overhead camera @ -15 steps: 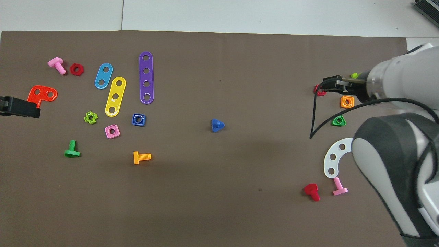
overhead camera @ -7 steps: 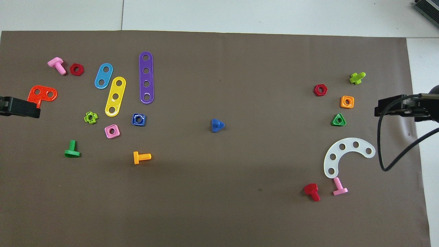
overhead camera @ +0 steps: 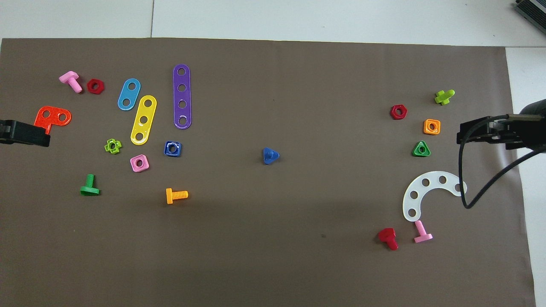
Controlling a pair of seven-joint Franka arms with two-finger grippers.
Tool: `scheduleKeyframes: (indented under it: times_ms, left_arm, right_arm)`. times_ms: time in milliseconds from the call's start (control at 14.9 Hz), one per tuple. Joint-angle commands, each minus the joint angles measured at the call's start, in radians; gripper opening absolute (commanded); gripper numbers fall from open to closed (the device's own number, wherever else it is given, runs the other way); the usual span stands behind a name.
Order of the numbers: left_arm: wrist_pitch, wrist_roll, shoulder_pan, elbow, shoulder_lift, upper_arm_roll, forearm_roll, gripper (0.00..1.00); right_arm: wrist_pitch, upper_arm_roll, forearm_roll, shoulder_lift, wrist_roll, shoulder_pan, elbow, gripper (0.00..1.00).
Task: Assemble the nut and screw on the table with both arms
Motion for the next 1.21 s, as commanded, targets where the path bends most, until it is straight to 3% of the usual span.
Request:
scheduleKeyframes:
  times_ms: [0,336,940,1142]
  left_arm:
    - [-0.002,-0.009,0.010,-0.029,-0.026,-0.007,0.012,1.00]
    - [-0.002,-0.009,0.010,-0.029,-0.026,-0.007,0.014,1.00]
    - [-0.033,-0.010,-0.002,-0.033,-0.027,-0.007,0.014,1.00]
    - [0.080,-0.013,-0.019,-0.117,-0.059,-0.024,0.012,1.00]
  right_arm:
    - [0.006,0.004,0.007,0.000,-0.023,-0.013,-0.002,1.00]
    - [0.003,-0.100,0.003,0.007,-0.029,0.065,0.001,1.00]
    - [-0.012,-0.092,-0.034,0.003,-0.056,0.068,0.001,1.00]
    - [-0.012,-0.091,-0.034,0.000,-0.056,0.068,0.000,1.00]
